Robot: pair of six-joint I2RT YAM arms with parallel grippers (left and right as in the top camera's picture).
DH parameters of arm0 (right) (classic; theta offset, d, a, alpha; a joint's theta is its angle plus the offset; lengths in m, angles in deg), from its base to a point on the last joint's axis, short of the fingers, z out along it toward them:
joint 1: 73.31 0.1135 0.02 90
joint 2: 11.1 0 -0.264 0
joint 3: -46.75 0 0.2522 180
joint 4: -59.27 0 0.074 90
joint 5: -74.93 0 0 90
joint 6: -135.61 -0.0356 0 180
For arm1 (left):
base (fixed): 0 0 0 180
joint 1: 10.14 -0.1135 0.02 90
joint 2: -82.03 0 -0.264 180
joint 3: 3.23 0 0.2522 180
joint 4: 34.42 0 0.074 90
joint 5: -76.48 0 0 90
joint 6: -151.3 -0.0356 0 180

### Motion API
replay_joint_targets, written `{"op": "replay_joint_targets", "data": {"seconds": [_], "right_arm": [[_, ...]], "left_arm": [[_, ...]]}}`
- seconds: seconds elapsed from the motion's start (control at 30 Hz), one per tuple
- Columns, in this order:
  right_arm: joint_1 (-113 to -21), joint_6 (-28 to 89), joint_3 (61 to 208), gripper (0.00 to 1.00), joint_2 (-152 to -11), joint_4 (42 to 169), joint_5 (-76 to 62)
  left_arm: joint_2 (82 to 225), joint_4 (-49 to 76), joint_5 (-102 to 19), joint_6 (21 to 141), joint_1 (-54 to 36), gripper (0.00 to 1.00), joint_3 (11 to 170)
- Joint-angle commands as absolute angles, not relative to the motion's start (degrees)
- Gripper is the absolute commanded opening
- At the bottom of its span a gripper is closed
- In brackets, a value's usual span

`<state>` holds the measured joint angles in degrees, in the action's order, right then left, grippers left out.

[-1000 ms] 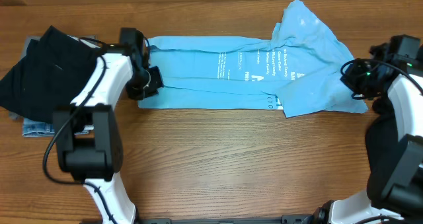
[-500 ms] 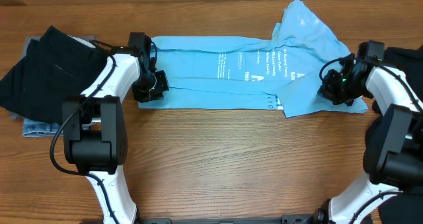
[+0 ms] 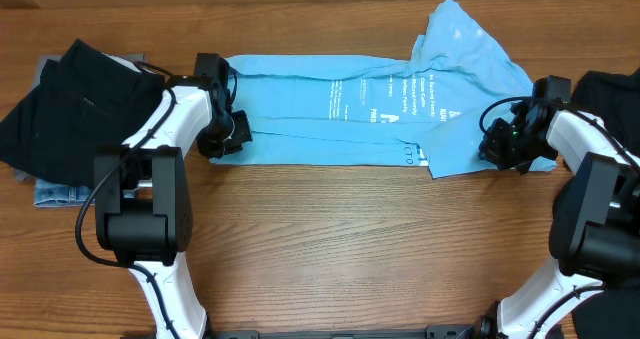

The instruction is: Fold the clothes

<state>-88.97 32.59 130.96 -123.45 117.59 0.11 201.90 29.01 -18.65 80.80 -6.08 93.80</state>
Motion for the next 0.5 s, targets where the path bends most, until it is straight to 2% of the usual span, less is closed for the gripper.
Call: {"op": "replay_joint_targets", "data": {"seconds": [0.0, 0.27, 0.47], "right_arm": [[-88.8, 30.3, 128.2, 0.04, -123.9, 117.7, -0.5], [-88.8, 27.0, 127.9, 0.04, -123.8, 125.1, -1.0], [-88.8, 24.1, 127.9, 0.04, -123.8, 129.3, -7.9]], "left_arm": [[203.2, 29.0, -17.4, 80.9, -6.0, 0.04, 90.5], [203.2, 36.1, -13.9, 87.4, -6.0, 0.04, 90.1], [203.2, 41.7, -10.5, 88.6, -6.0, 0.04, 90.1]]}}
